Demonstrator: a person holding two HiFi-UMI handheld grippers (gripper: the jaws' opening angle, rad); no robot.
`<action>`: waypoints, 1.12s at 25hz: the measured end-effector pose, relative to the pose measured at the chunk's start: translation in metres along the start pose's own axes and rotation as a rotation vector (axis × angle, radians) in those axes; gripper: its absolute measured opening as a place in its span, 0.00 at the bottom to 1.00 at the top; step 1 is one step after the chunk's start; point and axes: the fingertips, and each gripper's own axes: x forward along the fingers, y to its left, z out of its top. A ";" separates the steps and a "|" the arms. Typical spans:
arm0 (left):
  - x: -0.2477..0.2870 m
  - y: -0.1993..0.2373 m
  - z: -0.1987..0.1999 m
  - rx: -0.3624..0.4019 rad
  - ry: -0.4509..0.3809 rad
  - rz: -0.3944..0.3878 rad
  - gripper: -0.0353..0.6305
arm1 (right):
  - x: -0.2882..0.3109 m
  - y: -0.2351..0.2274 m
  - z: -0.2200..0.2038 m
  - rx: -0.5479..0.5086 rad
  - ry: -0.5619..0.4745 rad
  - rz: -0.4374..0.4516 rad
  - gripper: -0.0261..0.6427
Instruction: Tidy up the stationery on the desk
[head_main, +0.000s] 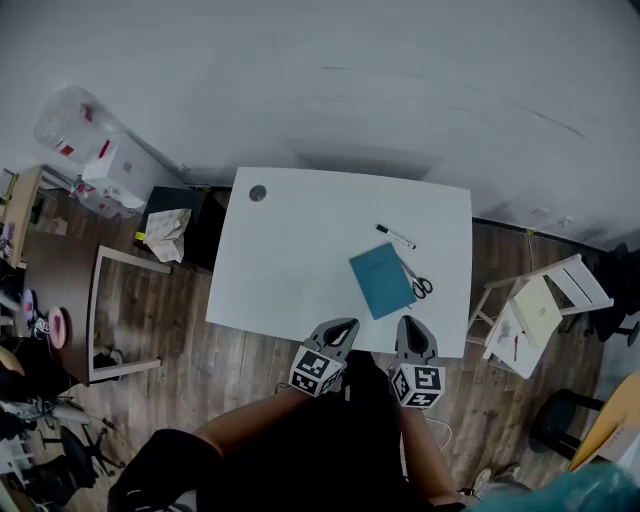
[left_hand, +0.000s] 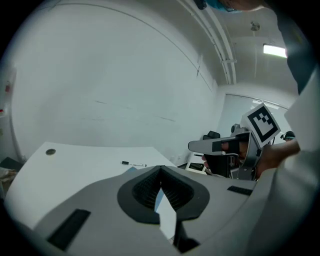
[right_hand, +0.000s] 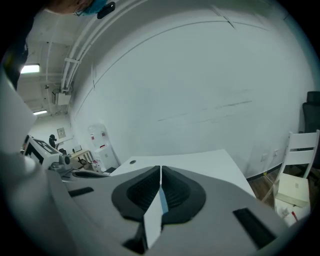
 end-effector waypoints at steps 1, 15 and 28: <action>0.008 0.001 -0.001 -0.012 0.013 0.002 0.06 | 0.006 -0.008 0.000 -0.003 0.007 0.011 0.09; 0.091 0.060 -0.060 -0.166 0.240 0.190 0.06 | 0.088 -0.101 -0.038 -0.035 0.165 0.070 0.09; 0.145 0.062 -0.130 -0.311 0.367 0.156 0.20 | 0.147 -0.112 -0.129 -0.101 0.491 0.234 0.09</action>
